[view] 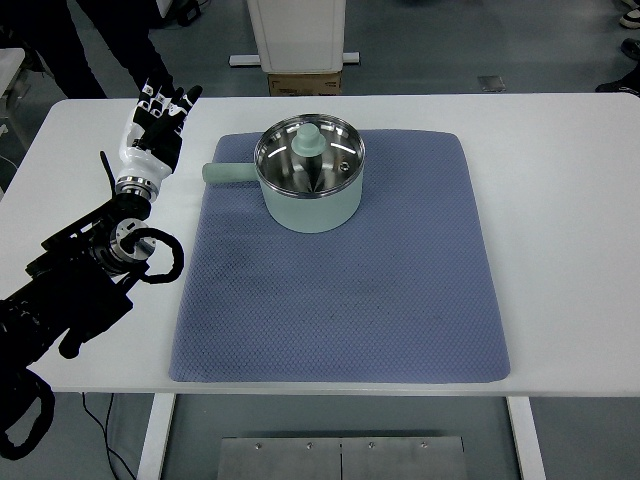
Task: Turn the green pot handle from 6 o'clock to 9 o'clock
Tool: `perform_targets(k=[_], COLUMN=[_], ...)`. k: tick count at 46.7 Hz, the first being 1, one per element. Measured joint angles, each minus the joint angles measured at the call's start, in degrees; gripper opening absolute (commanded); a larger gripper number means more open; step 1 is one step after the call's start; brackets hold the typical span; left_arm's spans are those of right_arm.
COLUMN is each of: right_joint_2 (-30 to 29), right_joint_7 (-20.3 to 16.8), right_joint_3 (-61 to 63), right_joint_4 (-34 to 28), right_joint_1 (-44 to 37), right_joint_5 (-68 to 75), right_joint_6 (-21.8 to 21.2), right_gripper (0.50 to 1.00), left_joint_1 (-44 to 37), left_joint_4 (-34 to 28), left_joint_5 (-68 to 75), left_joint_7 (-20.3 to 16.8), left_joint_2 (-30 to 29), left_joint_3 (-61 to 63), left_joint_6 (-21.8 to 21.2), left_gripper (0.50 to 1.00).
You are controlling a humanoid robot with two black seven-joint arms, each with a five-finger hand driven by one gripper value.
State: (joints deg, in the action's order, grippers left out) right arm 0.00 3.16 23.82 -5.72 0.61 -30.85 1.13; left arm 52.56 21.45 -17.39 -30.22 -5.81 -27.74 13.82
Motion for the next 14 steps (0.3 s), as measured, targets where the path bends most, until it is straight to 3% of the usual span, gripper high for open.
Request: perform_targets(k=[14], right_joint_2=[0.0], right_joint_7=[0.12], right_joint_3=[0.0], right_joint_4=[0.0], right_joint_1=[-0.01], right_joint_5=[0.0], right_joint_6=[0.08], right_gripper=[1.0], left_joint_1=[0.08], left_joint_4=[0.0], left_joint_5=[0.07], left_joint_7=[0.3], left_joint_2=[0.09], left_joint_3=[0.08], left_joint_6=[-0.52], left_gripper=[1.0])
